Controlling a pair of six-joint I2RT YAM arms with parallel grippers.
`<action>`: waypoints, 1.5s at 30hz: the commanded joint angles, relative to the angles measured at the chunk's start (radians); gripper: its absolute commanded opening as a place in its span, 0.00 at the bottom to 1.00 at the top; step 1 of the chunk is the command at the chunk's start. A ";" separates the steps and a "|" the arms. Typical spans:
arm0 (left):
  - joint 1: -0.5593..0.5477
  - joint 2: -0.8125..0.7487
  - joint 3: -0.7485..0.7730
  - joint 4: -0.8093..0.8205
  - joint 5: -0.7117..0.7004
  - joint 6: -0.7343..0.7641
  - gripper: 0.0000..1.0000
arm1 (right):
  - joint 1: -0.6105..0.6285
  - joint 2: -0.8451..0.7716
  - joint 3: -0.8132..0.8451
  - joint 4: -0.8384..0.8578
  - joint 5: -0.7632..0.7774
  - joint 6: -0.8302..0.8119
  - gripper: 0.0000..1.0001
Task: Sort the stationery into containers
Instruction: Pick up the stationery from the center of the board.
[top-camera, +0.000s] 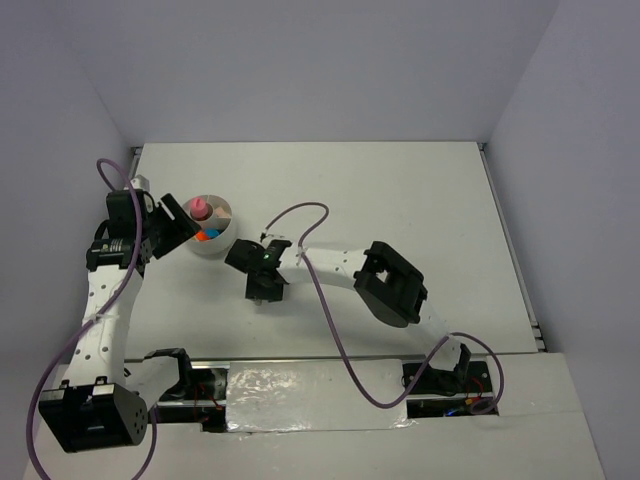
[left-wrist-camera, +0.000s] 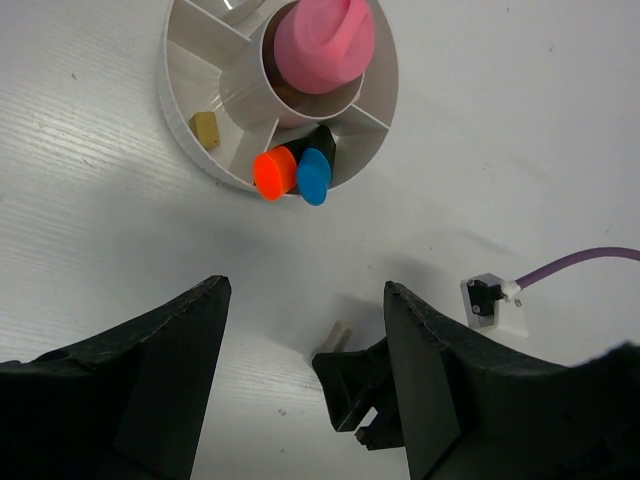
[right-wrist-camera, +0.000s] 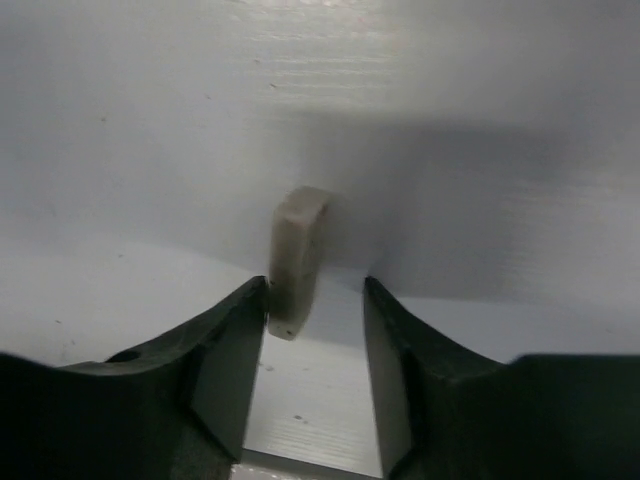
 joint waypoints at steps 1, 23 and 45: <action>-0.004 -0.001 0.024 0.024 0.020 0.027 0.75 | 0.005 0.104 0.037 -0.089 -0.012 0.008 0.49; -0.054 0.016 -0.199 0.353 0.758 -0.200 0.99 | -0.282 -0.436 -0.534 0.938 -1.085 -0.676 0.00; -0.125 -0.071 -0.365 0.966 0.976 -0.399 0.61 | -0.385 -0.439 -0.474 1.359 -1.420 -0.238 0.00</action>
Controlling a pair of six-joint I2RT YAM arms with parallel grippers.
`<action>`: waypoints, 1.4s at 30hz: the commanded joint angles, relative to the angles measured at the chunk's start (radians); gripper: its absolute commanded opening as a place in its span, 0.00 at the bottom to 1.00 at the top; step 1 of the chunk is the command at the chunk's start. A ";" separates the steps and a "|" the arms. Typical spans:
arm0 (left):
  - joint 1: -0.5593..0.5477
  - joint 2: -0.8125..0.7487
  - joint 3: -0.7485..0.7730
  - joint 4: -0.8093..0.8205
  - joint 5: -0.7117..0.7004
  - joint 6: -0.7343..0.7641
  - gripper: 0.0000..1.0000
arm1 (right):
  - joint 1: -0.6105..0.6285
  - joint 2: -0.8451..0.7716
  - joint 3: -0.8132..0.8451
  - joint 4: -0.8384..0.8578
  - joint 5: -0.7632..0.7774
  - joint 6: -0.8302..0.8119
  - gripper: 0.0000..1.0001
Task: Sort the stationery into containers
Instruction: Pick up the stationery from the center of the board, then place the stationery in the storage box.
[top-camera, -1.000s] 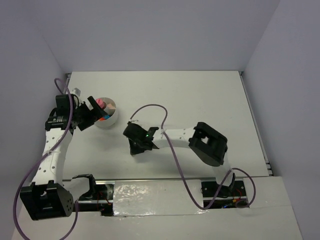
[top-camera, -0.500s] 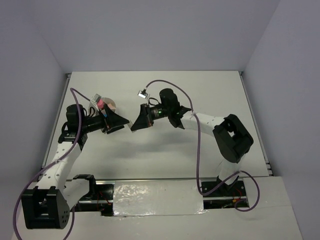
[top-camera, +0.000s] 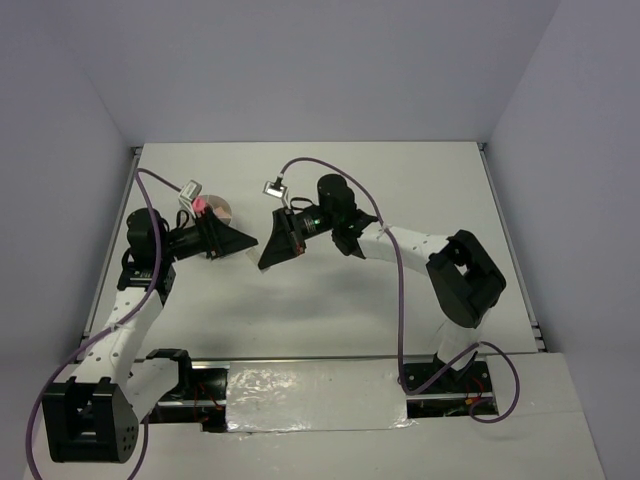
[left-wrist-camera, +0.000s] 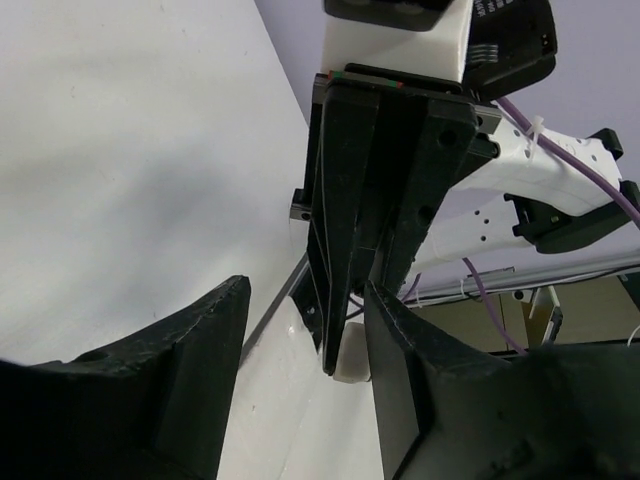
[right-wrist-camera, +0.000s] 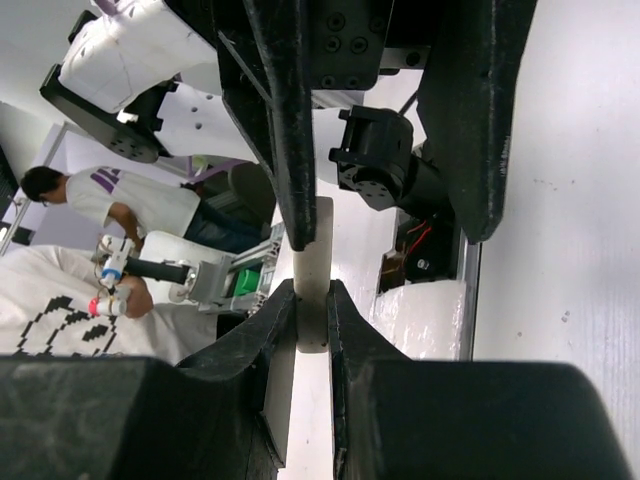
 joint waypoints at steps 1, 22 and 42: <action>-0.002 -0.004 0.006 0.131 0.049 -0.032 0.62 | -0.018 -0.026 0.032 0.087 -0.007 0.038 0.00; -0.009 0.022 -0.016 0.369 0.059 -0.170 0.42 | -0.047 0.052 0.101 0.090 0.008 0.074 0.00; 0.028 0.090 0.463 -0.758 -0.925 0.351 0.00 | -0.344 -0.207 -0.131 -0.469 0.421 -0.283 1.00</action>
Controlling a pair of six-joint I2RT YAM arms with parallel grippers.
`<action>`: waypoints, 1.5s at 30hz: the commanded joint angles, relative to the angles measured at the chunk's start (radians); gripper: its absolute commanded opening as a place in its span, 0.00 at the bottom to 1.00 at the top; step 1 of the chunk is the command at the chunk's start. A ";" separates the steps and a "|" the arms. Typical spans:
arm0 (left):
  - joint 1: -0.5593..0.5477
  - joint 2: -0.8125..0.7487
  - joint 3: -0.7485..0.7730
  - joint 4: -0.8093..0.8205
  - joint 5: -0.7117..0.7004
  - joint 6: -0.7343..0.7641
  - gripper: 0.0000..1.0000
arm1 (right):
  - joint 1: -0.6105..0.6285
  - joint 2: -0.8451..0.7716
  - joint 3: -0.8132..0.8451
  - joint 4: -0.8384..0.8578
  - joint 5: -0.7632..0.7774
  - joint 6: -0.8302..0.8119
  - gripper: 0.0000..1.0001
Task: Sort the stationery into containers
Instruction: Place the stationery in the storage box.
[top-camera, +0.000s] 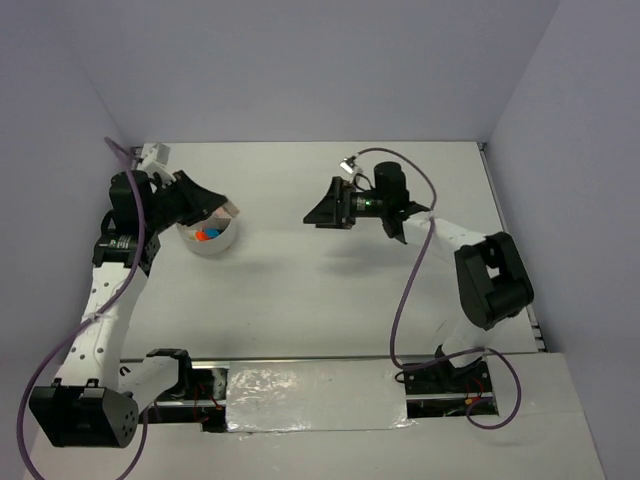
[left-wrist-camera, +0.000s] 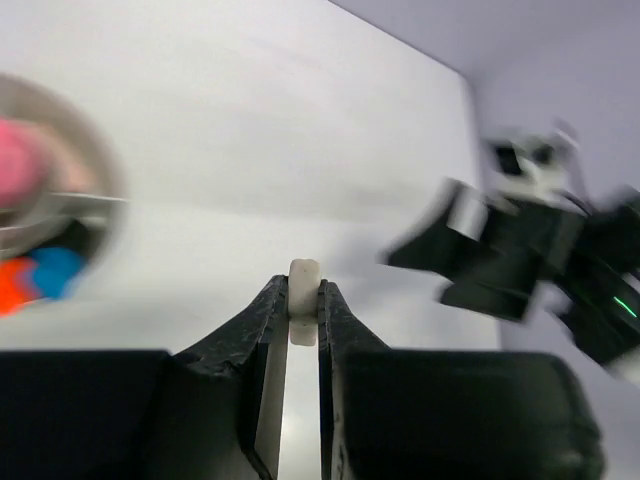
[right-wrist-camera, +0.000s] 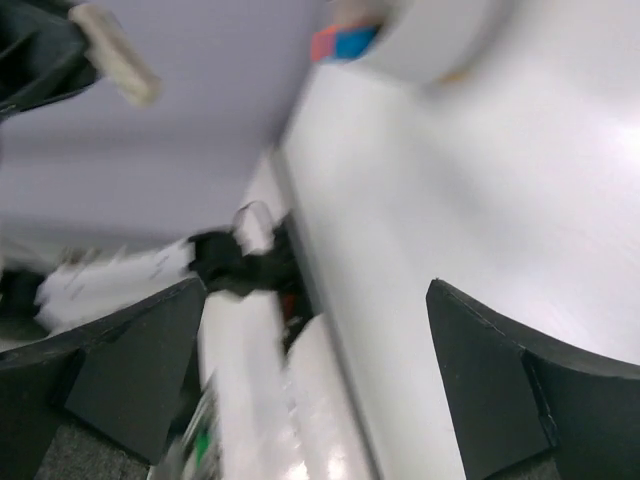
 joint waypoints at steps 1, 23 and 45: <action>0.054 0.016 0.094 -0.334 -0.489 0.077 0.00 | -0.053 -0.149 0.020 -0.397 0.284 -0.256 1.00; 0.108 0.301 0.062 -0.176 -0.810 -0.026 0.10 | -0.055 -0.339 -0.006 -0.662 0.377 -0.304 1.00; 0.112 0.134 0.110 -0.315 -0.701 0.063 0.99 | -0.056 -0.506 0.162 -0.848 0.494 -0.366 1.00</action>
